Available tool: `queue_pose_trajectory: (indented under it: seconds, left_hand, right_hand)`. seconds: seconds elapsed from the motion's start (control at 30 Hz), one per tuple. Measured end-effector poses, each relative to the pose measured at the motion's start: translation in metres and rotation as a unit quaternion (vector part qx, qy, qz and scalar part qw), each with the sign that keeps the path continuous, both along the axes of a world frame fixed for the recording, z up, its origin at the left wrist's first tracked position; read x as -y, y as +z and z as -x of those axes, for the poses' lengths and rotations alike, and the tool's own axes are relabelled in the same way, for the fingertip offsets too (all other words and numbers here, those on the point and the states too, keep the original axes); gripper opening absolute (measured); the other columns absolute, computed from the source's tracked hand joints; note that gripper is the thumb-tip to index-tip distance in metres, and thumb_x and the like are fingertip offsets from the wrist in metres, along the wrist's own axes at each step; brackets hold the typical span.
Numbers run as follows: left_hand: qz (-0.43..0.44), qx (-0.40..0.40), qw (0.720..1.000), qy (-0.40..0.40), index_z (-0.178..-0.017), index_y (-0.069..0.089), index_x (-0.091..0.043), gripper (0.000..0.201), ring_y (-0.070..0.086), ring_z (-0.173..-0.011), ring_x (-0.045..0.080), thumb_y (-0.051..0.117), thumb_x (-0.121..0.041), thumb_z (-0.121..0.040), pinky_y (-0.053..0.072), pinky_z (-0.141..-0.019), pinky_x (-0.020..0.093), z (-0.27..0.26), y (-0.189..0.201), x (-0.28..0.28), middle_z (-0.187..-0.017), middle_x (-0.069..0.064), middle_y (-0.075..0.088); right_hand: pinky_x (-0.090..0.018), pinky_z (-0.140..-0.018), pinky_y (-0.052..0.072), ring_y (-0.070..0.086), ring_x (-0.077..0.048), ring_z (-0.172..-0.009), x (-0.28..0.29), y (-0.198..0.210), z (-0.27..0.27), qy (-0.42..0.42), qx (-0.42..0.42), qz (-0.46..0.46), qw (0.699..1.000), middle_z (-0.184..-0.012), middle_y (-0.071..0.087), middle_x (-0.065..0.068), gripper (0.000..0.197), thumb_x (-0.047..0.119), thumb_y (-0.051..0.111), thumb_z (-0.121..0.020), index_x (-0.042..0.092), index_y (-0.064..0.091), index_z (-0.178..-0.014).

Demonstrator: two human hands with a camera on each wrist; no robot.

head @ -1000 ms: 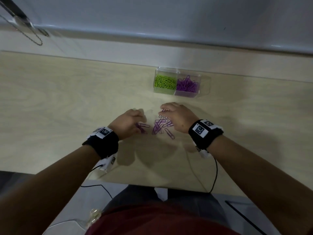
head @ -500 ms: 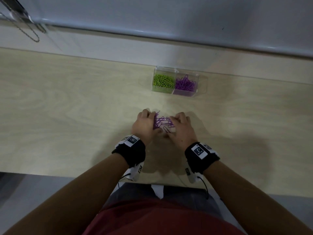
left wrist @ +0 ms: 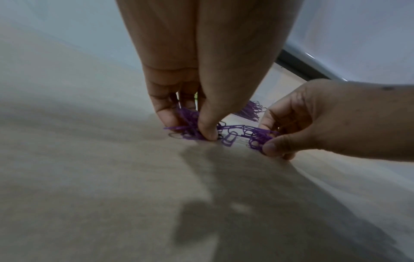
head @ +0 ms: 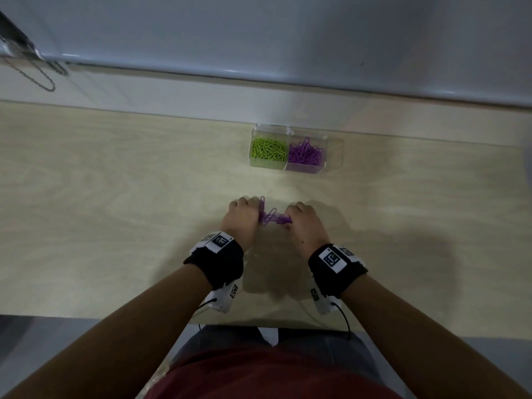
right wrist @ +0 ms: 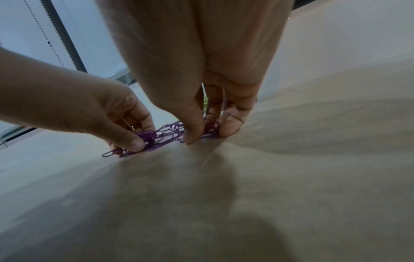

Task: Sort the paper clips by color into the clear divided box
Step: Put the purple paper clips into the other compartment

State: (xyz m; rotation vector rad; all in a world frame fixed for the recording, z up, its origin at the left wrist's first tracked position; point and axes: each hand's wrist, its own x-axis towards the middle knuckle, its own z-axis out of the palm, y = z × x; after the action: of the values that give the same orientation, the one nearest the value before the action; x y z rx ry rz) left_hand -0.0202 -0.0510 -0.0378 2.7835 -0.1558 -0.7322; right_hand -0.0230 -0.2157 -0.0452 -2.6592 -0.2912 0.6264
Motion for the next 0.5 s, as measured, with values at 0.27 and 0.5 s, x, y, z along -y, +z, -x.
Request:
queue_pose_trajectory:
  seconds: [0.27,0.5]
  left_hand:
    - [0.011,-0.016,0.998,-0.062,-0.126,0.040,-0.004,0.035,0.044,-0.116,0.034,0.044,-0.009,-0.091,0.043,-0.094,0.042,-0.001,0.005,0.000,-0.125,0.018,0.047]
    - [0.103,-0.023,0.993,-0.043,-0.093,0.055,-0.012,0.008,0.056,-0.088,0.027,0.054,-0.008,-0.086,0.036,-0.072,0.027,-0.022,0.030,-0.005,-0.099,0.010,0.058]
  right_hand:
    - [-0.031,-0.067,0.041,0.055,-0.026,-0.078,0.027,0.051,-0.039,-0.113,0.086,-0.086,0.986,-0.090,0.057,-0.012,0.005,0.008,0.064,-0.085,0.006,0.060,-0.083]
    - [-0.036,-0.083,0.043,0.052,-0.031,-0.099,0.034,0.058,-0.116,-0.070,0.139,-0.019,0.988,-0.108,0.055,-0.015,0.016,0.009,0.061,-0.087,0.001,0.060,-0.102]
